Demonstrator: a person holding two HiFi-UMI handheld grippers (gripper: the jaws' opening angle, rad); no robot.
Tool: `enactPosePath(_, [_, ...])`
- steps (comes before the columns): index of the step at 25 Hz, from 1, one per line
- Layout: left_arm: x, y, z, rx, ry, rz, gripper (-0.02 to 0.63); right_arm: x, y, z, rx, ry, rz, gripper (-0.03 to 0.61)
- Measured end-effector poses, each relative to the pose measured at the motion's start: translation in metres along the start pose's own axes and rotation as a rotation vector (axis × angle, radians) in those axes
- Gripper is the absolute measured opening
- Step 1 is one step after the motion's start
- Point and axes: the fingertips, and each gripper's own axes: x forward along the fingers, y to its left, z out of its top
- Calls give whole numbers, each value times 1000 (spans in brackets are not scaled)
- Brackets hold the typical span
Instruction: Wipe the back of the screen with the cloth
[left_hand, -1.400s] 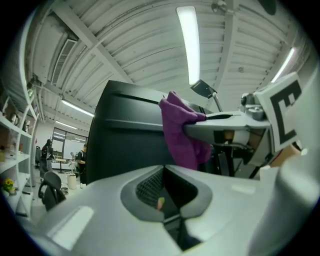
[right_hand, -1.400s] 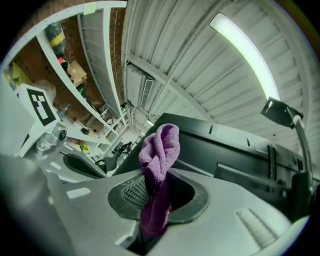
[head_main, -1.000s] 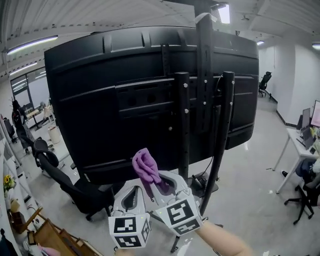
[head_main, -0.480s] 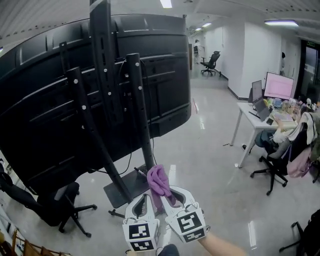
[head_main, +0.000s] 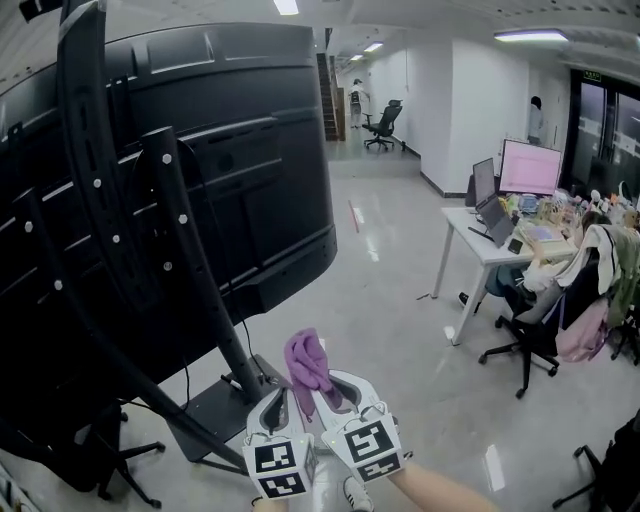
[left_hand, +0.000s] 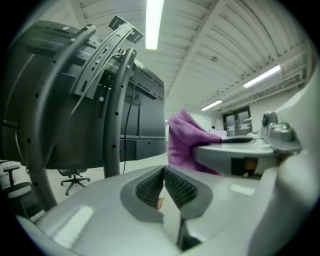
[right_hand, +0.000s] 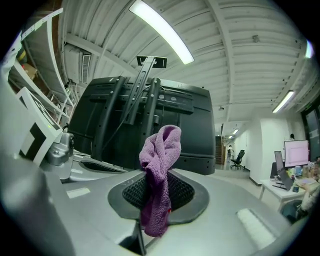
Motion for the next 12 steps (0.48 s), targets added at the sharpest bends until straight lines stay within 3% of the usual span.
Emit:
enactPosePath(6, [90,26,38,-35,-38,77,8,99,-56,21,-82,-22,92,69])
enactPosePath(12, [150,60,52,-76,-28,177,8,183,-76,32,-140,-52,208,68])
